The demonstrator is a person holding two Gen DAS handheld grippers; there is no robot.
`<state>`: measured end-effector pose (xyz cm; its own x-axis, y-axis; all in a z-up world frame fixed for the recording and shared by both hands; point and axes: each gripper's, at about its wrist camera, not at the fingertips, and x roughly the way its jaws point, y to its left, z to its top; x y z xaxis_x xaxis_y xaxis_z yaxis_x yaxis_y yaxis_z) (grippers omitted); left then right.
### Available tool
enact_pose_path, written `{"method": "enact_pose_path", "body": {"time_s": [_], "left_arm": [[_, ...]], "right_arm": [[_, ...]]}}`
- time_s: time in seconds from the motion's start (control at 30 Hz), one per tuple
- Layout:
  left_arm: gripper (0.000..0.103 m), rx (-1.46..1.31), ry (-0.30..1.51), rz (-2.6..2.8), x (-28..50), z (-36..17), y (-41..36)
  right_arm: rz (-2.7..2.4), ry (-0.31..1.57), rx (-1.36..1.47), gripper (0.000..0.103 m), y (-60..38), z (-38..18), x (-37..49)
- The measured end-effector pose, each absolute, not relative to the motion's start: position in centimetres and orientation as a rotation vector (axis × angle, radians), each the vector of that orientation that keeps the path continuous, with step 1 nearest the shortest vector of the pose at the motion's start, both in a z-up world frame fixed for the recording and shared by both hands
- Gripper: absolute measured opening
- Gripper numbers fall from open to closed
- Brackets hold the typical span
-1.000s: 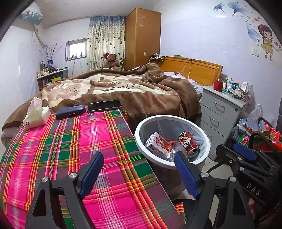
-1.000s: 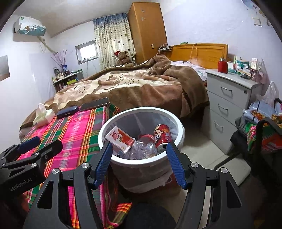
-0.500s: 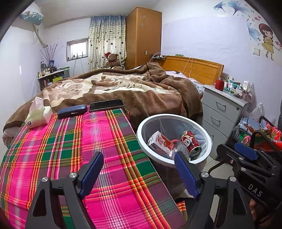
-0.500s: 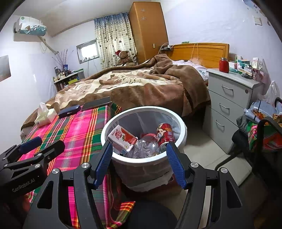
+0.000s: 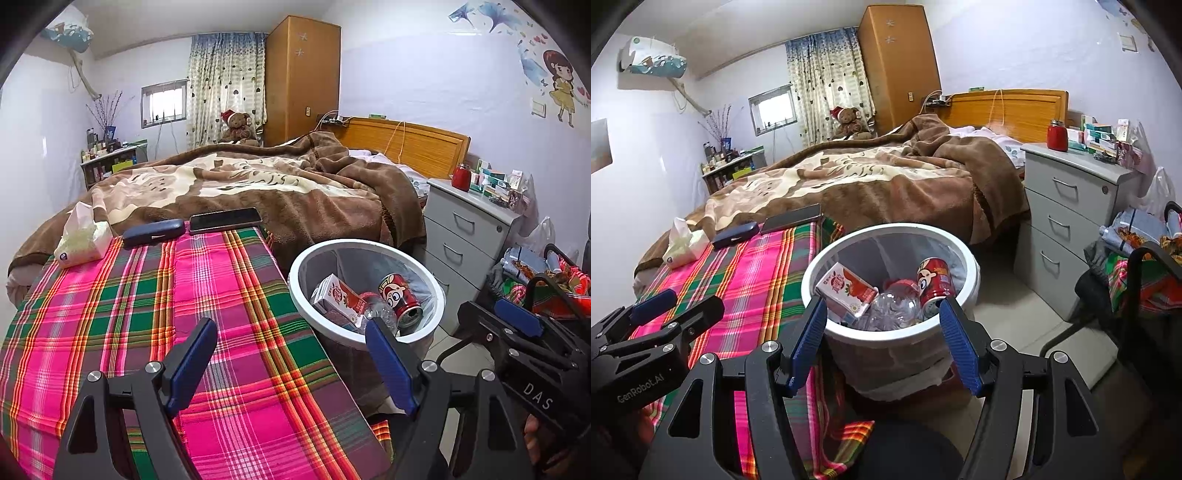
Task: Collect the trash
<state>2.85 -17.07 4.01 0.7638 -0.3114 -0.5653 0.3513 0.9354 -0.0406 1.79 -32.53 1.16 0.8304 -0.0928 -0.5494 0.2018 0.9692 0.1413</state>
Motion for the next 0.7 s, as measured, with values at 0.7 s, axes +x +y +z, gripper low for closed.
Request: {"method": "enact_pose_path", "body": {"time_s": [0.7], "left_arm": [[0.082, 0.067, 0.604, -0.366, 2.78, 4.28, -17.16]], "right_arm": [[-0.156, 0.574, 0.199, 0.065, -32.4, 1.12, 1.86]]}}
